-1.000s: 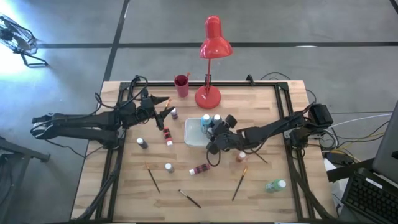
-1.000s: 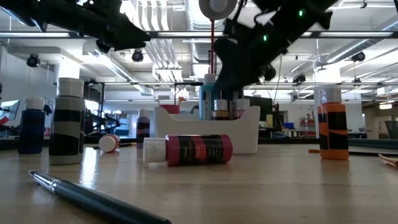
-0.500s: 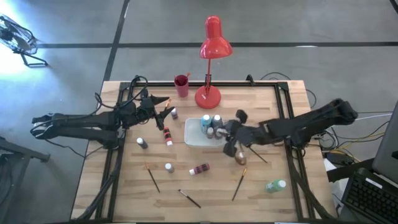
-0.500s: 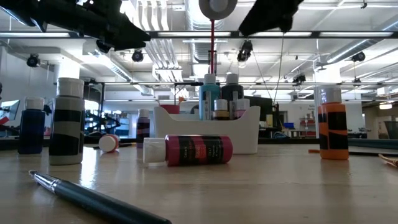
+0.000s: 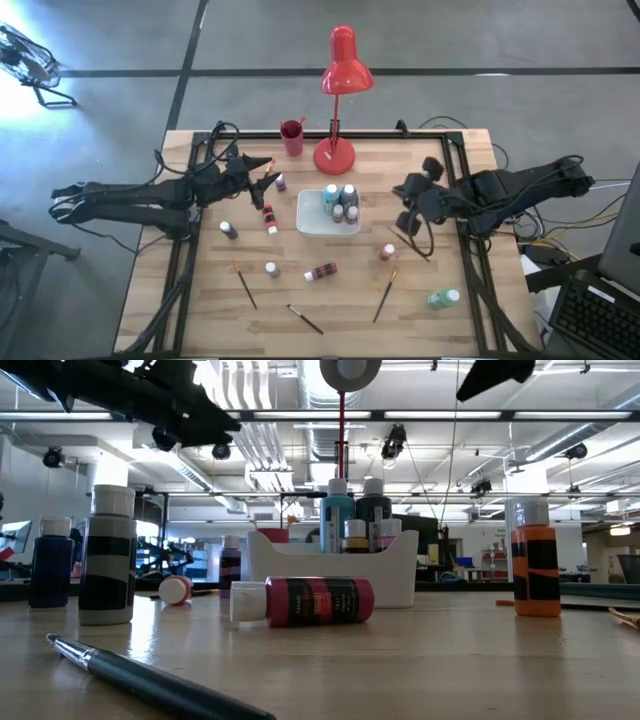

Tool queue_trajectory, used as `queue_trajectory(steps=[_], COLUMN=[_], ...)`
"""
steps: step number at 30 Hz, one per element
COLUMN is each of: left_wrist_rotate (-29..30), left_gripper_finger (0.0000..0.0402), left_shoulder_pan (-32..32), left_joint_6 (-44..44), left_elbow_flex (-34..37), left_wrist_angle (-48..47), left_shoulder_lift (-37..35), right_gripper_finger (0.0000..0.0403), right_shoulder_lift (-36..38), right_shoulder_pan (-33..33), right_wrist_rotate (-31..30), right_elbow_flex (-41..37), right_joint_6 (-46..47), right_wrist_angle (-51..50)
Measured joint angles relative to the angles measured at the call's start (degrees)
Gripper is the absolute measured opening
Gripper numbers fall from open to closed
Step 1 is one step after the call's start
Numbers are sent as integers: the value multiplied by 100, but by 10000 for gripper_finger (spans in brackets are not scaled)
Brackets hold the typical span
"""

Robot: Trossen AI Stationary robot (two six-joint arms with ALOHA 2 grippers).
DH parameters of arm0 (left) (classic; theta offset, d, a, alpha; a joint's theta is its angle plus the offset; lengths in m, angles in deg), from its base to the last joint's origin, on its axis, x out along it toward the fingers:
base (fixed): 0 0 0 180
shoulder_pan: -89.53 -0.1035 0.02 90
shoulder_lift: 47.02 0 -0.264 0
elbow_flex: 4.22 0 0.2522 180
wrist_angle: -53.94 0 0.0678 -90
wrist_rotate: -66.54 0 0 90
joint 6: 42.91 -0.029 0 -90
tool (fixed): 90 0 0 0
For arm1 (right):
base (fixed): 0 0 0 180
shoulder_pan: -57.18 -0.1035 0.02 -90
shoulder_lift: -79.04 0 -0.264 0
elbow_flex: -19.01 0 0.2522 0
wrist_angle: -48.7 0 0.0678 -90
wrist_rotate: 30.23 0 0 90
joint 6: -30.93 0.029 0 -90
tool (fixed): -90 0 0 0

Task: Pick & Place Paint Supplies
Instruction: Put the gold paint brush into the red cup

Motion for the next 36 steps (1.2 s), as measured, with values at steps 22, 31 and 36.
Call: queue_trajectory(steps=[22, 31, 36], left_wrist_rotate=[-1937, -2021, -2143], left_gripper_finger=[248, 248, 248], left_shoulder_pan=[-3757, -3941, -3942], left_joint_6=[533, 337, 299], left_elbow_flex=[-2652, -2669, -2650], left_wrist_angle=[-4231, -3560, -3361], left_shoulder_lift=[2528, 3591, 4008], right_gripper_finger=[85, 111, 121], right_shoulder_lift=[57, -46, -34], right_shoulder_pan=[1026, 1255, 1294], right_wrist_rotate=[-697, -702, -704], right_elbow_flex=[-550, -576, -620], right_joint_6=[-741, -936, -967], right_wrist_angle=[16, 65, 71])
